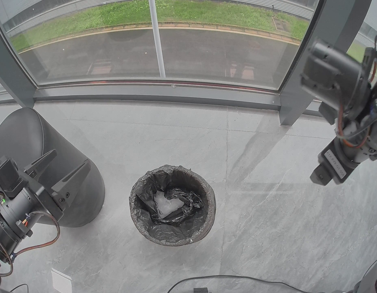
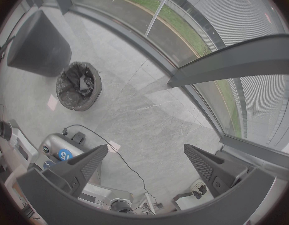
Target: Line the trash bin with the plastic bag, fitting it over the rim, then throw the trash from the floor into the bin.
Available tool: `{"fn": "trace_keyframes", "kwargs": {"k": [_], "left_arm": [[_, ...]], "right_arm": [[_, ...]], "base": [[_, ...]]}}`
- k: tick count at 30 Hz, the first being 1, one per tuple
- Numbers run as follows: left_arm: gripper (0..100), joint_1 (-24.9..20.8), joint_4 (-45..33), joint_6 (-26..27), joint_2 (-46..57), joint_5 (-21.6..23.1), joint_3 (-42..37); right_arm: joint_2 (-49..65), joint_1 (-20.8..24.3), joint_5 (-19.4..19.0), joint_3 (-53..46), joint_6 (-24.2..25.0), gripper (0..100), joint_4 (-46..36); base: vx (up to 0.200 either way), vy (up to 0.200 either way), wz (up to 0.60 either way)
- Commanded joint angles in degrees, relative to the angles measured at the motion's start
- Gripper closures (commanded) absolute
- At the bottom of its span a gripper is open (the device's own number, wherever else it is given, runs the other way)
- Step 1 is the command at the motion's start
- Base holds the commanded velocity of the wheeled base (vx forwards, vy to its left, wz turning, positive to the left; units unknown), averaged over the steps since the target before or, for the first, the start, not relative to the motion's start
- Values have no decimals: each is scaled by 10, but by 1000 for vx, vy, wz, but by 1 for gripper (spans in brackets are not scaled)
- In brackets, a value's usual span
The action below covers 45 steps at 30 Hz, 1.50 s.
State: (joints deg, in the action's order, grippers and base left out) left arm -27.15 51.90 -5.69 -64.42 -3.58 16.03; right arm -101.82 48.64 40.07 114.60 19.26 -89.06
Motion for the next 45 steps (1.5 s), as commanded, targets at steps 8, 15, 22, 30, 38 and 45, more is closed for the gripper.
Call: {"fn": "trace_keyframes", "kwargs": {"k": [8, 15, 22, 30, 38, 45], "left_arm": [[0, 23, -583, -16, 327, -24, 234], [0, 153, -602, -61, 397, -37, 192], [0, 242, -626, -63, 507, -38, 95], [0, 305, -682, -44, 589, -37, 80], [0, 299, -674, -21, 592, -34, 66], [0, 269, -617, 17, 632, -37, -18]], "right_arm": [[324, -96, 0, 0, 2, 0, -4], [405, -133, -6, 0, -3, 0, -4], [506, -203, -9, -25, -5, 0, 55], [651, -253, -10, -279, -33, 0, 224], [842, -349, -92, -517, -206, 0, 440], [938, -407, -169, -577, -245, 0, 487]], "base": [[0, 0, 0], [0, 0, 0], [0, 0, 0], [0, 0, 0], [0, 0, 0], [0, 0, 0]]}}
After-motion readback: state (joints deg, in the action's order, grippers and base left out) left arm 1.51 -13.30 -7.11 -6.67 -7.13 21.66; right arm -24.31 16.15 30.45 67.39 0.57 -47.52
